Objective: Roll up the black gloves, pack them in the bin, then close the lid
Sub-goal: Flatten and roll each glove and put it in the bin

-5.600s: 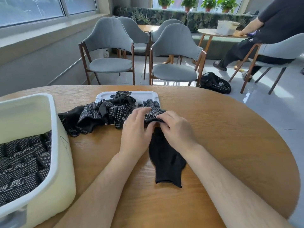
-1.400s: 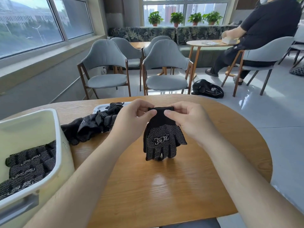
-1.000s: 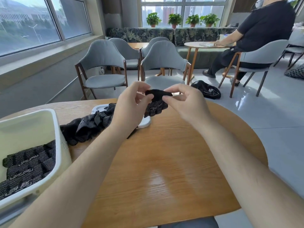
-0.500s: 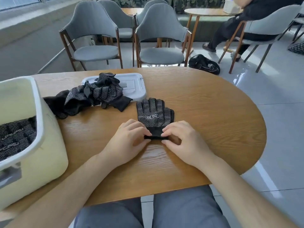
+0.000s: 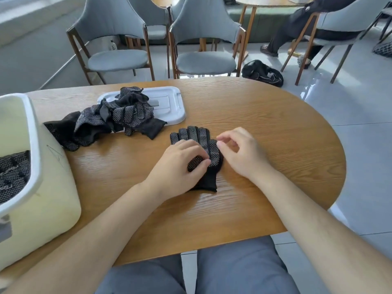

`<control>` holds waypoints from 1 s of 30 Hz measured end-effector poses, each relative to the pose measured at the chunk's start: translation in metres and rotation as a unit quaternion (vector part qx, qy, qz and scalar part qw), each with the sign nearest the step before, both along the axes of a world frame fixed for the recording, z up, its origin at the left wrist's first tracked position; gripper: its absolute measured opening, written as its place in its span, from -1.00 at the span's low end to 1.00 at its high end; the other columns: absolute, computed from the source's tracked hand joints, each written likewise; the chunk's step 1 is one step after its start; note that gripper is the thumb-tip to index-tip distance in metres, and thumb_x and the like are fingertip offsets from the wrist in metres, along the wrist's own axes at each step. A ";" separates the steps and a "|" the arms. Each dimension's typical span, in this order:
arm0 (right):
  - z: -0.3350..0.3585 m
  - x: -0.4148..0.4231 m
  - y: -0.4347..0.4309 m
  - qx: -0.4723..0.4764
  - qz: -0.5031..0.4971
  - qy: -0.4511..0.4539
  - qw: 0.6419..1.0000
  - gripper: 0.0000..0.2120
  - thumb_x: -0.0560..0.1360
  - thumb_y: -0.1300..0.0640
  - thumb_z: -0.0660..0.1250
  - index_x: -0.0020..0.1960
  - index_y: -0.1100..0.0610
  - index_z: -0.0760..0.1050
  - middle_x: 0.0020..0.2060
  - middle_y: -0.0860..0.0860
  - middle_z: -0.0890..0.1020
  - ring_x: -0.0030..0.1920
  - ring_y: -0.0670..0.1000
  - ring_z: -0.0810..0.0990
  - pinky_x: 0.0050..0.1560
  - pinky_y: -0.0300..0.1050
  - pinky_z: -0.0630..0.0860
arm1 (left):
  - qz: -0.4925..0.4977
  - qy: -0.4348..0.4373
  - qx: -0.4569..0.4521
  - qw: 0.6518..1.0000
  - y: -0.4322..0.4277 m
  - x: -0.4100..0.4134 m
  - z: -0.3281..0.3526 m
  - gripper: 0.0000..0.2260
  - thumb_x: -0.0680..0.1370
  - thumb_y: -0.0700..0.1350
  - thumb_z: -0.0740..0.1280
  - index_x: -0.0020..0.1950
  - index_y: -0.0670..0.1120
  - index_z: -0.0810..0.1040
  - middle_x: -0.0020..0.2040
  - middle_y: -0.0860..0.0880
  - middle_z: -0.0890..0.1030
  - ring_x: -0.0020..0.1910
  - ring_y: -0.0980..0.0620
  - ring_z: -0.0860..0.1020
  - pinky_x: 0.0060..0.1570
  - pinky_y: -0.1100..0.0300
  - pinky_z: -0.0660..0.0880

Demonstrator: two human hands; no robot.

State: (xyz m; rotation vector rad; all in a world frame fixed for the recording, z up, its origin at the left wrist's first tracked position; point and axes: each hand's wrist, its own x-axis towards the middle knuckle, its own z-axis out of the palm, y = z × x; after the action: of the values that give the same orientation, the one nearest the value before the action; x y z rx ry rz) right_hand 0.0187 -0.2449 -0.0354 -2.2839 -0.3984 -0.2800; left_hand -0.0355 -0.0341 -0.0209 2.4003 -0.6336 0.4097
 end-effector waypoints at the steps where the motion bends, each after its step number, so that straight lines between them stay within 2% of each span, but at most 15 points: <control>1: 0.000 0.008 0.001 -0.011 -0.001 0.021 1.000 -0.86 0.57 -0.06 0.39 0.09 -0.08 0.64 0.00 -0.13 0.56 0.03 -0.09 0.52 0.13 0.01 0.54 | 0.010 0.007 0.008 1.000 -0.004 0.006 -0.001 -0.83 0.58 0.05 0.35 0.00 -0.02 0.64 -0.03 0.10 0.60 0.01 0.02 0.55 0.11 -0.02 0.48; 3: 0.001 0.017 0.003 -0.028 0.007 0.036 0.999 -0.85 0.52 -0.11 0.43 0.06 -0.12 0.64 0.00 -0.18 0.53 0.04 -0.12 0.49 0.15 0.01 0.53 | 0.035 0.013 0.035 0.999 -0.010 0.011 -0.005 -0.78 0.57 0.12 0.34 0.03 0.00 0.62 -0.01 0.10 0.59 0.04 0.00 0.54 0.14 0.00 0.47; 7: -0.003 0.019 0.004 -0.056 0.009 0.003 0.998 -0.90 0.52 -0.12 0.44 -0.06 -0.11 0.66 -0.07 -0.18 0.52 0.09 -0.11 0.46 0.14 0.04 0.52 | 0.065 0.004 0.063 0.996 -0.012 0.000 -0.020 -0.73 0.54 0.19 0.31 0.08 0.04 0.58 0.12 0.15 0.56 0.18 0.06 0.48 0.14 0.20 0.29; 10: -0.003 0.014 0.006 -0.046 0.012 -0.030 0.998 -0.92 0.54 -0.07 0.43 -0.07 -0.08 0.65 -0.08 -0.17 0.55 0.08 -0.10 0.49 0.06 0.04 0.56 | 0.069 -0.015 0.074 0.995 -0.011 -0.002 -0.023 -0.72 0.54 0.19 0.30 0.08 0.02 0.58 0.14 0.14 0.56 0.19 0.05 0.49 0.12 0.22 0.28; 13: -0.005 0.009 0.005 -0.017 0.000 -0.078 0.997 -0.94 0.53 0.04 0.45 -0.12 -0.01 0.64 -0.12 -0.13 0.56 0.00 -0.07 0.52 0.02 -0.05 0.54 | 0.065 -0.019 0.078 0.995 -0.011 -0.003 -0.024 -0.73 0.54 0.18 0.30 0.09 0.03 0.58 0.15 0.14 0.56 0.20 0.05 0.49 0.12 0.21 0.29; 15: -0.006 0.007 0.003 -0.026 -0.010 -0.070 0.997 -0.94 0.52 0.04 0.45 -0.13 -0.03 0.63 -0.13 -0.14 0.56 0.03 -0.07 0.51 0.03 -0.08 0.52 | 0.062 -0.027 0.081 0.994 -0.011 -0.004 -0.025 -0.73 0.55 0.17 0.31 0.10 0.03 0.59 0.17 0.14 0.56 0.21 0.04 0.50 0.13 0.18 0.31; 18: -0.006 0.007 0.002 -0.073 -0.026 -0.029 0.997 -0.97 0.52 -0.04 0.42 -0.06 -0.10 0.62 -0.10 -0.18 0.55 0.06 -0.11 0.47 0.03 -0.12 0.48 | 0.051 -0.059 0.079 0.994 -0.011 -0.006 -0.024 -0.77 0.55 0.12 0.36 0.09 0.03 0.64 0.19 0.13 0.58 0.23 0.05 0.51 0.14 0.16 0.34; 20: -0.006 0.007 0.003 -0.052 -0.027 -0.031 0.998 -0.94 0.53 -0.04 0.42 0.00 -0.12 0.61 -0.09 -0.18 0.55 0.00 -0.12 0.48 0.01 -0.13 0.49 | 0.025 -0.079 0.084 0.993 -0.010 -0.008 -0.023 -0.82 0.56 0.06 0.39 0.07 0.02 0.67 0.18 0.13 0.60 0.24 0.05 0.52 0.16 0.12 0.40; 23: -0.006 0.005 0.001 -0.018 -0.031 -0.042 0.998 -0.93 0.53 -0.04 0.42 0.00 -0.11 0.60 -0.10 -0.17 0.55 -0.05 -0.12 0.49 -0.03 -0.12 0.50 | -0.016 -0.042 0.090 0.995 -0.005 -0.014 -0.026 -0.75 0.60 0.07 0.34 0.18 -0.01 0.68 0.26 0.12 0.61 0.29 0.06 0.54 0.23 0.05 0.47; 26: -0.005 0.007 0.005 -0.065 -0.032 -0.019 0.997 -0.91 0.55 -0.09 0.40 0.00 -0.12 0.63 -0.07 -0.18 0.54 0.01 -0.15 0.47 -0.05 -0.14 0.45 | -0.020 -0.009 0.105 0.994 0.001 -0.021 -0.028 -0.66 0.63 0.12 0.27 0.33 0.02 0.63 0.40 0.13 0.54 0.43 0.13 0.46 0.37 0.09 0.42; 30: 0.001 0.026 0.023 -0.043 0.007 -0.013 0.999 -0.87 0.58 -0.11 0.36 0.07 -0.15 0.65 -0.03 -0.18 0.54 0.02 -0.17 0.45 -0.03 -0.17 0.42 | -0.017 0.006 0.113 0.993 0.000 -0.021 -0.026 -0.65 0.64 0.10 0.22 0.37 0.09 0.59 0.44 0.19 0.49 0.48 0.17 0.39 0.38 0.14 0.36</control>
State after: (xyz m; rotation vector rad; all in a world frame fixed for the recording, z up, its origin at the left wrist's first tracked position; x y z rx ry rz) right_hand 0.0449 -0.2218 -0.0341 -2.3628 -0.4469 -0.2921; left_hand -0.0562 -0.0346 -0.0466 2.6003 -0.7485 0.3233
